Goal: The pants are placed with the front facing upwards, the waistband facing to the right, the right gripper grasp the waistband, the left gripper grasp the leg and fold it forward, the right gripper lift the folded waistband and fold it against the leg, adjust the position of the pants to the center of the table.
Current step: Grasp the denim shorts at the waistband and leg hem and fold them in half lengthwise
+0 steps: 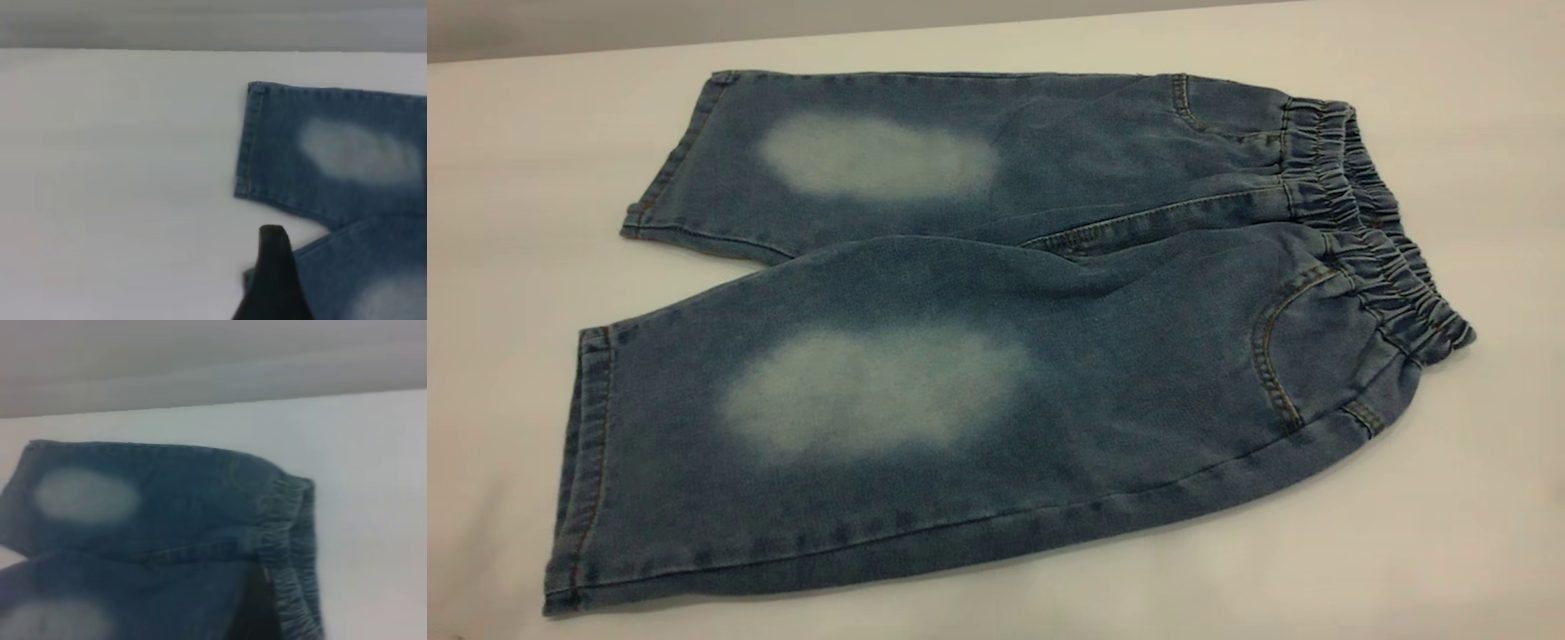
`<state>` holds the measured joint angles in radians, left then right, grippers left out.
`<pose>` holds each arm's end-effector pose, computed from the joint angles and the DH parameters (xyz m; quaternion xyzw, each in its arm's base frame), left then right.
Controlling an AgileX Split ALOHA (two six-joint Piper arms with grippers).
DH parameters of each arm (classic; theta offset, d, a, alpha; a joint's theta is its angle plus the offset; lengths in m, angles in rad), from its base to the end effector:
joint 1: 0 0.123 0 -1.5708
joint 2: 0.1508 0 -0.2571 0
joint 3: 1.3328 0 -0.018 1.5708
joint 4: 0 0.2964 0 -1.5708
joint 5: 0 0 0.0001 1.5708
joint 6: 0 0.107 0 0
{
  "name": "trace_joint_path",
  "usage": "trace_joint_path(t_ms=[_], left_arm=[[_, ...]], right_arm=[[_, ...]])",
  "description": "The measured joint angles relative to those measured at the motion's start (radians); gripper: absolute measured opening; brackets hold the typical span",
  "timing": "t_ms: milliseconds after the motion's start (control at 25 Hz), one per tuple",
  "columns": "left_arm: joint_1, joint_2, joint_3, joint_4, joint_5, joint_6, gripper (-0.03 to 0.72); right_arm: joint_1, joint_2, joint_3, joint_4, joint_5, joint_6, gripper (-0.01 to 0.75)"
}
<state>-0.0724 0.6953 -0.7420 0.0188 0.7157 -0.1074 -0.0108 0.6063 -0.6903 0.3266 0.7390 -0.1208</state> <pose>0.2098 -0.0139 0.3140 -0.0121 0.8801 -0.0338 0.4734 0.1919 0.0211 0.3139 0.0051 0.8668 0.1223 0.4834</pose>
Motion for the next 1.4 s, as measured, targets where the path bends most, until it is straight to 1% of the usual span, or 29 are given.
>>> trace_joint_path(t_ms=[160, 400, 640, 760, 960, 1040, 1400], left_arm=[[0.0, 0.125, 0.0, -0.043, -0.117, -0.008, 0.494], [0.0, 0.297, 0.0, -0.05, -0.309, 0.023, 0.494], [0.0, 0.483, -0.005, -0.05, -0.436, 0.052, 0.494], [0.0, 0.566, -0.042, -0.047, -0.455, 0.052, 0.494], [0.0, 0.671, -0.137, -0.046, -0.394, 0.098, 0.494], [0.0, 0.685, -0.161, -0.046, -0.389, 0.1, 0.494], [0.0, 0.684, -0.162, -0.046, -0.377, 0.1, 0.494]], right_arm=[[0.0, 0.159, 0.0, 0.076, -0.063, -0.049, 0.511], [0.0, 0.362, 0.0, 0.131, -0.13, -0.118, 0.511], [0.0, 0.544, 0.0, 0.148, -0.136, -0.119, 0.511], [0.0, 0.63, 0.0, 0.154, -0.133, -0.122, 0.511], [0.0, 0.77, -0.004, 0.23, -0.126, -0.192, 0.511], [0.0, 0.813, -0.006, 0.281, -0.125, -0.241, 0.511], [0.0, 0.964, -0.006, 0.573, -0.125, -0.527, 0.511]])
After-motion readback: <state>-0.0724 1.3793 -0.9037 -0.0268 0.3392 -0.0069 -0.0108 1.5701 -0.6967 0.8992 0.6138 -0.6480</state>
